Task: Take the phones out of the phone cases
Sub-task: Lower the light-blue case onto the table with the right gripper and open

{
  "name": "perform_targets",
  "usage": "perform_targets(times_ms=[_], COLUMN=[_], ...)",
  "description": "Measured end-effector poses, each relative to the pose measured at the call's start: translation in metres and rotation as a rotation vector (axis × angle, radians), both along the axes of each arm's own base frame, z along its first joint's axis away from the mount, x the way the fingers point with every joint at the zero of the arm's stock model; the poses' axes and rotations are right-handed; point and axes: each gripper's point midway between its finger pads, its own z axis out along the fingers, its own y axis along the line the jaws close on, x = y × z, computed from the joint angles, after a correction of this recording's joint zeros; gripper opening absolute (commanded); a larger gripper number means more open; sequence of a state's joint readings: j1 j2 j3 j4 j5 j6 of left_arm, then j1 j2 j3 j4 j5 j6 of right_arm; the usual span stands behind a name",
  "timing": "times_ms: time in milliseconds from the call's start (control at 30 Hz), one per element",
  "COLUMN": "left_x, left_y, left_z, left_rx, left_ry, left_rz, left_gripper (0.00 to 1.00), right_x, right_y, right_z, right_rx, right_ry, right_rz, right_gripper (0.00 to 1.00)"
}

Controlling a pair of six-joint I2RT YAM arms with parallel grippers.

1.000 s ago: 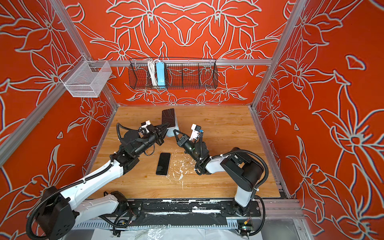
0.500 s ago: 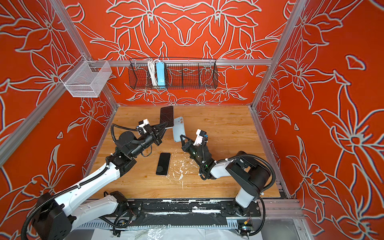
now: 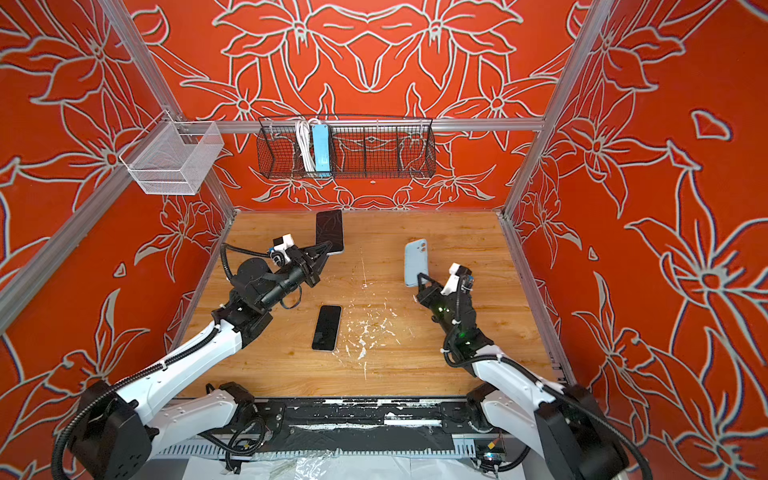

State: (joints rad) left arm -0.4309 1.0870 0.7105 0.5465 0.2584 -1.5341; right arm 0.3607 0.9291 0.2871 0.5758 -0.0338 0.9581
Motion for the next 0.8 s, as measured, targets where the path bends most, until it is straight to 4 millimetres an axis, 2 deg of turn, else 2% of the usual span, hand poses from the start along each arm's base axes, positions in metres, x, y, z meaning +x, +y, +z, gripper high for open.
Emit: perform_targets(times_ms=[133,300,433,567,633,800], left_x=[0.002,0.002,0.003,0.005,0.005,0.007], left_y=[0.004,0.005,0.006,0.006,0.007,0.01], left_z=[0.0,0.0,-0.002,-0.007,-0.011,-0.016], left_rx=[0.02,0.032,0.039,0.049,0.054,0.067], left_ry=[-0.017,-0.027,-0.029,-0.023,-0.018,-0.015], left_rz=[0.006,0.002,-0.002,-0.005,-0.003,0.002], left_gripper=[0.0,0.0,0.0,0.0,0.0,0.0], right_x=[-0.012,-0.025,-0.026,-0.024,-0.019,0.004], right_y=[-0.029,-0.061,-0.072,-0.075,-0.076,-0.085], right_z=[-0.012,-0.056,-0.08,-0.102,-0.104,-0.092], right_rx=[-0.015,0.006,0.034,0.047,0.039,0.019], right_ry=[0.068,0.213,0.304,0.387,0.4,0.343], right_rz=[-0.011,-0.039,-0.025,0.022,0.046,0.071], right_gripper=[0.0,0.0,0.0,0.0,0.0,0.0])
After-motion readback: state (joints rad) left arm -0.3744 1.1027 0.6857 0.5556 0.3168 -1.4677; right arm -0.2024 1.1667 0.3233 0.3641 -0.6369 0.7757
